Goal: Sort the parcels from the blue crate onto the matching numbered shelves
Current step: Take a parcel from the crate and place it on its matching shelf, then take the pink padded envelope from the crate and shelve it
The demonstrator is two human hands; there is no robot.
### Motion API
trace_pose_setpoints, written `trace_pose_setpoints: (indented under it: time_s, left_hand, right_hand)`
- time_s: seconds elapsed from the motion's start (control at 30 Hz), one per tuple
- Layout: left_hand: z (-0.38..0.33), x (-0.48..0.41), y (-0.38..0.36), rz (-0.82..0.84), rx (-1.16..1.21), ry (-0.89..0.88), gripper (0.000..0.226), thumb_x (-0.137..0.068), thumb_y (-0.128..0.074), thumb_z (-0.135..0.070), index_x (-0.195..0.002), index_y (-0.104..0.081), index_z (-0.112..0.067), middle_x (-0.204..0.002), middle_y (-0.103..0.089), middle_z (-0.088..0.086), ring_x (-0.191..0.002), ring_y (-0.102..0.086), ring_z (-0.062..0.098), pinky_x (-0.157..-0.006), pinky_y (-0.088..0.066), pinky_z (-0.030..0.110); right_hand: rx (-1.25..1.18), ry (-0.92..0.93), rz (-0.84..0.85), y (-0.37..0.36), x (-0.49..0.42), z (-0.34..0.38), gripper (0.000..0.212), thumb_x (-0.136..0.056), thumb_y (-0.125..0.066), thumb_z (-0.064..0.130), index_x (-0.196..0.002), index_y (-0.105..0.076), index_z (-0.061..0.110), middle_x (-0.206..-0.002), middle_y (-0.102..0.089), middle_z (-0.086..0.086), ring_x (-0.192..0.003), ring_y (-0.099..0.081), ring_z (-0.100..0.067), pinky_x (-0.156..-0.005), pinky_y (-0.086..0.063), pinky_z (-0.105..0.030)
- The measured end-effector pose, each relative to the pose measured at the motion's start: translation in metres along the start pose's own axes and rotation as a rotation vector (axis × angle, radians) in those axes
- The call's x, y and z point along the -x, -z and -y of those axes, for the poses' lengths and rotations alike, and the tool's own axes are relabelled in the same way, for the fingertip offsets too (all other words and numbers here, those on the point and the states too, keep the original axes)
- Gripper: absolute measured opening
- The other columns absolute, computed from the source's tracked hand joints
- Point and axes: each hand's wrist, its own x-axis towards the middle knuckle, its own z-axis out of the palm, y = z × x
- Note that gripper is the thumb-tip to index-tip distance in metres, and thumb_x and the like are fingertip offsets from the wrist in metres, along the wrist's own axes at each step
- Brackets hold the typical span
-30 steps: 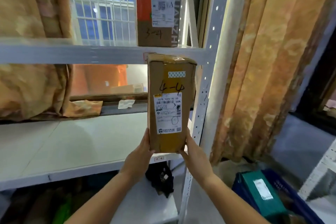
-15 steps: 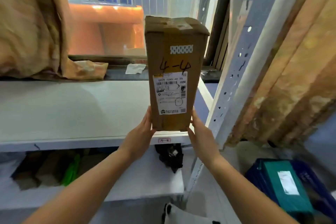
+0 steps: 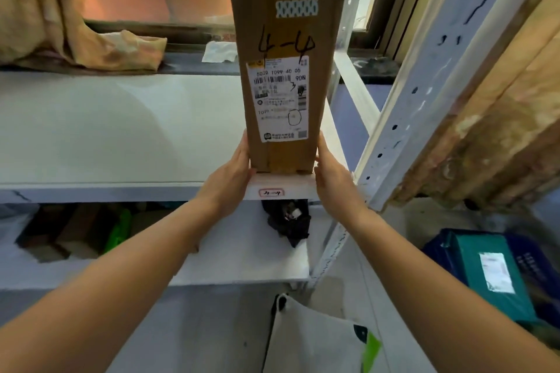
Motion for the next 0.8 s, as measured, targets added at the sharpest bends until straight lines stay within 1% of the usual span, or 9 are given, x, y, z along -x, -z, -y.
trace_pose_setpoints:
  time_s: [0.07, 0.17, 0.3, 0.43, 0.5, 0.53, 0.6, 0.67, 0.8]
  left_hand:
    - [-0.001, 0.000, -0.004, 0.019, 0.019, 0.005, 0.073, -0.099, -0.036, -0.017, -0.147, 0.018, -0.031, -0.157, -0.023, 0.004, -0.114, -0.056, 0.037, -0.095, -0.048, 0.051]
    - [-0.004, -0.002, -0.008, 0.004, 0.025, 0.012, 0.066, -0.101, -0.031, -0.024, -0.148, 0.015, -0.032, -0.149, -0.038, 0.009, -0.109, -0.059, 0.035, -0.094, -0.049, 0.049]
    - [-0.008, -0.004, -0.009, -0.006, 0.043, 0.059, 0.065, -0.101, -0.031, -0.026, -0.148, 0.013, -0.032, -0.142, -0.047, 0.010, -0.106, -0.060, 0.033, -0.092, -0.050, 0.048]
    - [-0.010, -0.006, -0.008, 0.077, 0.085, 0.118, 0.070, -0.100, -0.035, -0.020, -0.149, 0.015, -0.025, -0.156, -0.024, 0.007, -0.129, -0.045, 0.032, -0.105, -0.040, 0.049]
    - [-0.007, -0.002, -0.004, 0.096, 0.037, 0.177, 0.071, -0.100, -0.036, -0.024, -0.149, 0.015, -0.019, -0.160, -0.005, 0.005, -0.143, -0.025, 0.026, -0.115, -0.030, 0.043]
    - [-0.003, 0.003, 0.000, 0.099, -0.026, 0.196, 0.071, -0.100, -0.036, -0.028, -0.150, 0.013, -0.016, -0.161, 0.002, 0.003, -0.146, -0.015, 0.022, -0.118, -0.023, 0.039]
    - [0.006, 0.018, 0.012, 0.110, -0.186, 0.180, 0.069, -0.100, -0.035, -0.033, -0.150, 0.008, -0.014, -0.160, 0.005, 0.002, -0.148, -0.004, 0.018, -0.117, -0.014, 0.033]
    - [0.016, 0.035, 0.029, 0.123, -0.326, 0.129, 0.068, -0.100, -0.033, -0.035, -0.150, 0.007, -0.014, -0.160, 0.005, 0.002, -0.148, 0.000, 0.017, -0.117, -0.009, 0.031]
    - [0.030, 0.072, 0.074, 0.138, -0.477, 0.048, 0.064, -0.101, -0.025, -0.039, -0.149, 0.010, -0.015, -0.159, 0.011, 0.002, -0.147, 0.007, 0.017, -0.112, 0.004, 0.026]
  right_hand:
    - [-0.048, -0.023, 0.043, -0.007, 0.004, -0.005, 0.071, -0.099, -0.033, 0.010, -0.150, 0.009, 0.036, -0.153, -0.033, -0.001, -0.133, -0.043, -0.021, -0.111, -0.037, -0.044]
    - [-0.077, -0.039, 0.096, -0.012, 0.005, -0.011, 0.073, -0.099, -0.036, 0.010, -0.150, 0.012, 0.032, -0.157, -0.022, 0.001, -0.139, -0.033, -0.017, -0.116, -0.030, -0.042]
    - [-0.131, -0.093, 0.150, -0.013, 0.002, -0.008, 0.074, -0.098, -0.036, 0.006, -0.150, 0.011, 0.029, -0.155, -0.023, 0.003, -0.135, -0.035, -0.016, -0.116, -0.031, -0.038]
    - [-0.135, -0.224, 0.177, -0.014, 0.002, -0.006, 0.076, -0.094, -0.034, -0.001, -0.151, 0.011, 0.025, -0.157, -0.019, -0.001, -0.140, -0.029, -0.021, -0.118, -0.026, -0.039]
    - [-0.132, -0.340, 0.160, -0.015, 0.007, -0.006, 0.076, -0.095, -0.034, 0.000, -0.151, 0.012, 0.022, -0.160, -0.011, -0.002, -0.144, -0.022, -0.022, -0.117, -0.023, -0.035]
    - [-0.112, -0.385, 0.138, -0.014, 0.011, -0.005, 0.075, -0.094, -0.035, 0.000, -0.151, 0.010, 0.019, -0.160, -0.010, -0.001, -0.143, -0.023, -0.023, -0.114, -0.027, -0.034]
    - [-0.014, -0.433, 0.104, -0.009, 0.023, -0.002, 0.074, -0.095, -0.042, 0.006, -0.152, 0.003, 0.017, -0.158, -0.017, -0.003, -0.134, -0.038, -0.024, -0.103, -0.041, -0.033]
    - [0.066, -0.437, 0.097, 0.000, 0.035, 0.001, 0.071, -0.093, -0.049, 0.010, -0.150, -0.007, 0.014, -0.154, -0.027, -0.008, -0.122, -0.049, -0.026, -0.096, -0.049, -0.038]
    - [0.148, -0.448, 0.171, 0.023, 0.065, 0.015, 0.068, -0.091, -0.056, 0.023, -0.147, -0.018, 0.013, -0.151, -0.033, -0.007, -0.132, -0.043, -0.024, -0.104, -0.043, -0.044]
